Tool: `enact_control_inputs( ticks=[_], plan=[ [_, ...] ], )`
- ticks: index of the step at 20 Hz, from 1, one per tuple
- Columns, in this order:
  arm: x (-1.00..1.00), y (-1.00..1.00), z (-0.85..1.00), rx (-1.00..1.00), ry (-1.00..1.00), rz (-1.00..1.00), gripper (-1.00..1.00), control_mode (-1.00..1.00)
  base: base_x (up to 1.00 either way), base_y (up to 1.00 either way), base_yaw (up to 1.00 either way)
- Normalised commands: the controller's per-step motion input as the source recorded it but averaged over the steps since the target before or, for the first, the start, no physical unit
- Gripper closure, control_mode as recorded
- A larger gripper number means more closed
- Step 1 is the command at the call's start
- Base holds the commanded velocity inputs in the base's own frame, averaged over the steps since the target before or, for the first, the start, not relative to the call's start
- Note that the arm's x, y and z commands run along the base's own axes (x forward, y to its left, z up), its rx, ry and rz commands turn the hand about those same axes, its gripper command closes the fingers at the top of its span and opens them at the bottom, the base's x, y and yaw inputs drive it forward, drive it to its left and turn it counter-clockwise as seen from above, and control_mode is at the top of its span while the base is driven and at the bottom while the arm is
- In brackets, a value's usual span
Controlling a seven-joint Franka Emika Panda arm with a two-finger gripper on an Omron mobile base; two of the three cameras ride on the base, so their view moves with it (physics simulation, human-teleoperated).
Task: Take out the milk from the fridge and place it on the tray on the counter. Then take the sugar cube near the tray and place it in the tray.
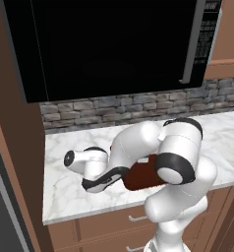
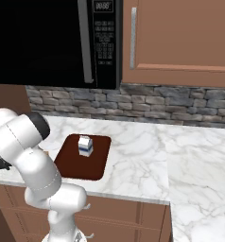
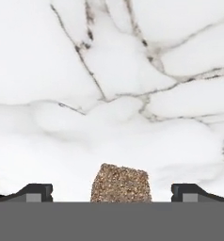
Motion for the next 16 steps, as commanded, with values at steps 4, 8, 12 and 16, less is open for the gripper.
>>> enact_control_inputs(
  ticks=[4,8,12,16],
  plan=[
    [0.18,-0.03,0.00,0.00,0.00,0.00,-1.00,-1.00,0.00,0.00,0.00],
    [0.23,0.00,-0.01,0.00,0.00,0.00,-1.00,-1.00,0.00,0.00,0.00],
    [0.08,0.00,-0.13,0.00,0.00,0.00,-1.00,-1.00,0.00,0.00,0.00],
    [0.00,0.00,-0.16,-0.01,0.00,0.00,1.00,-1.00,0.00,0.00,0.00]
  ],
)
